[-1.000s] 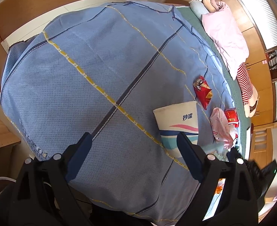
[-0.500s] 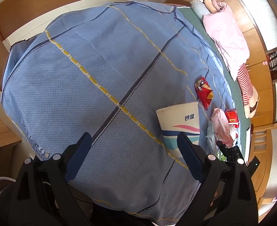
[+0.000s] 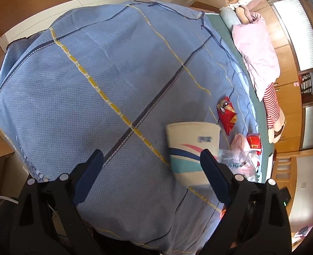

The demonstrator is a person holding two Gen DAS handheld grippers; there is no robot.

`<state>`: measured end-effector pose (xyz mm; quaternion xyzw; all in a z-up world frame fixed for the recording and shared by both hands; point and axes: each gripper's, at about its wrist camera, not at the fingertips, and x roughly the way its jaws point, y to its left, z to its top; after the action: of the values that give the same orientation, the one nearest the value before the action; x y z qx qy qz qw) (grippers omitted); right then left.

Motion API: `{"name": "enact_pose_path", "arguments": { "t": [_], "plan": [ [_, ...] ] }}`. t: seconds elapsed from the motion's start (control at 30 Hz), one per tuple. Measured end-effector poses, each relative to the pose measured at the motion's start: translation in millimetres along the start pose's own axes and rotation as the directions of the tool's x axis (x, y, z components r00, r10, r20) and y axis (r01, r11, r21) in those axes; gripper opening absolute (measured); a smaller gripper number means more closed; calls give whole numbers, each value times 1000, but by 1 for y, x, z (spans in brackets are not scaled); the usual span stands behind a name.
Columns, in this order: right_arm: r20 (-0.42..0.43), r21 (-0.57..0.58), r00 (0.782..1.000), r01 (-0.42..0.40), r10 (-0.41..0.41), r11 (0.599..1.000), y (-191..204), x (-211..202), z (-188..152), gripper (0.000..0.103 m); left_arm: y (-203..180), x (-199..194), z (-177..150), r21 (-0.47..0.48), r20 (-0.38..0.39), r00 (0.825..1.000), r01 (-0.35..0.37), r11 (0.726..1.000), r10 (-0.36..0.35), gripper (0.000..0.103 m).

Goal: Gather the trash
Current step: 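Grasp the white paper cup with the left tool while the right tool holds the plastic bag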

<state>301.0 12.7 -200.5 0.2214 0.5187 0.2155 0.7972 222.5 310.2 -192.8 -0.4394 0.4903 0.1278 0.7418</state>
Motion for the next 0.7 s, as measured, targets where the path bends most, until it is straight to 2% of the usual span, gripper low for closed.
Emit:
{"name": "enact_pose_path", "arguments": {
  "t": [0.1, 0.17, 0.2, 0.27, 0.4, 0.53, 0.7],
  "plan": [
    [-65, -79, 998, -18, 13, 997, 23, -1, -18, 7, 0, 5, 4, -20, -3, 1000, 17, 1000, -17, 92],
    [-73, -93, 997, 18, -25, 996, 28, -6, -22, 7, -3, 9, 4, -20, -4, 999, 47, 999, -47, 93],
    [-37, -84, 998, 52, -56, 995, 26, -13, -22, 7, -7, 11, 4, -11, -8, 997, 76, 997, -76, 93],
    [76, -55, 985, 159, -154, 986, 20, -41, -22, 7, -17, 20, 3, 27, -38, 990, 136, 990, -135, 95],
    [174, 10, 968, 181, -180, 983, 7, -78, -32, 7, -38, 39, -7, 116, -115, 977, 193, 974, -180, 95],
    [239, 55, 951, 189, -196, 981, 2, -103, -39, 7, -58, 50, -20, 221, -138, 977, 192, 956, -164, 95],
    [278, 57, 935, 213, -220, 975, 9, -112, -44, 7, -81, 55, -37, 394, -84, 995, 90, 915, -62, 95]
  ]
}}
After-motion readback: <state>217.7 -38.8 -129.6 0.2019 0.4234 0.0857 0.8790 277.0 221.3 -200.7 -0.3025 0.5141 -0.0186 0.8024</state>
